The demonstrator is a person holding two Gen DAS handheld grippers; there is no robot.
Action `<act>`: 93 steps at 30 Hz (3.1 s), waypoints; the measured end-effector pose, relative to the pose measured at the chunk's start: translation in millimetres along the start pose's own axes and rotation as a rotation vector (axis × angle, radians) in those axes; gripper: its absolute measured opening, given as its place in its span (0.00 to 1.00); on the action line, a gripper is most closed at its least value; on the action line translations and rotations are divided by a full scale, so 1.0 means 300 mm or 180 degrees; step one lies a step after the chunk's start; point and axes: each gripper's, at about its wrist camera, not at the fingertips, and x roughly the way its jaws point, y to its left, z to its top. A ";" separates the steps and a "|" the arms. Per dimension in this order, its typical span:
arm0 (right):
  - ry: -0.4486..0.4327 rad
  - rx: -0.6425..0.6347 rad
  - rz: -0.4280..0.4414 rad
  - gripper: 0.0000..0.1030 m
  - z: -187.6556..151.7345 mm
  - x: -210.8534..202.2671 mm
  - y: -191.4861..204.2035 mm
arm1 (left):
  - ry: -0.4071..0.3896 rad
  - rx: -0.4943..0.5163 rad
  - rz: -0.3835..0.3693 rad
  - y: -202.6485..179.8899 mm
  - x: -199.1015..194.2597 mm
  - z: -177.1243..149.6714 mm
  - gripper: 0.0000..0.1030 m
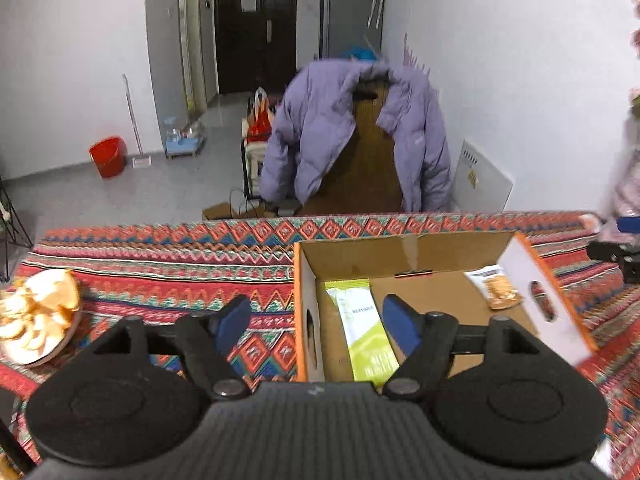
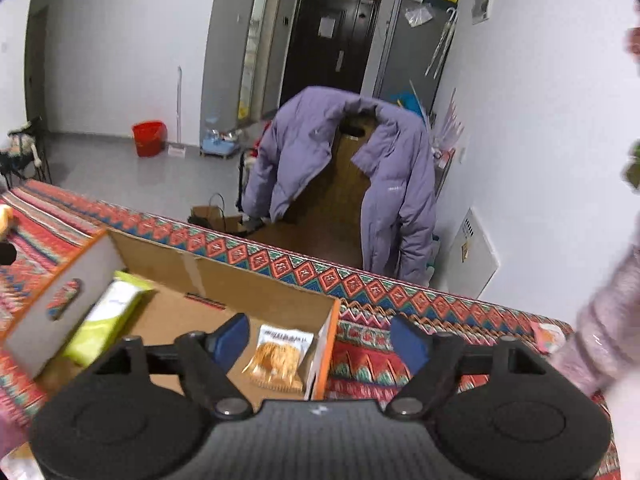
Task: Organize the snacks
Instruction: 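Withdraw both tools from the box back toward the snack pile, then grasp the oat cookie packet with left tool while right tool grasps a white sachet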
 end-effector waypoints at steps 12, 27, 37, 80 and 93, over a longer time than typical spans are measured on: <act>-0.0753 0.0097 0.0372 0.94 -0.463 -0.636 0.103 | -0.0820 -0.0009 0.0007 -0.056 -0.647 -0.537 0.91; -0.0935 0.0216 0.0110 1.00 -1.149 -1.094 0.343 | -0.1173 0.0141 0.0167 -0.216 -1.032 -1.176 1.00; -0.0803 0.0368 0.0317 1.00 -1.260 -1.118 0.384 | -0.0939 0.0129 0.0115 -0.228 -1.003 -1.277 1.00; 0.0012 0.0996 0.0313 0.51 -0.874 -0.254 0.191 | -0.0068 -0.0102 -0.0595 -0.189 -0.075 -0.712 0.44; -0.0303 0.0914 0.0321 0.47 -0.862 -0.467 0.204 | -0.0319 -0.0158 -0.0506 -0.179 -0.342 -0.736 0.42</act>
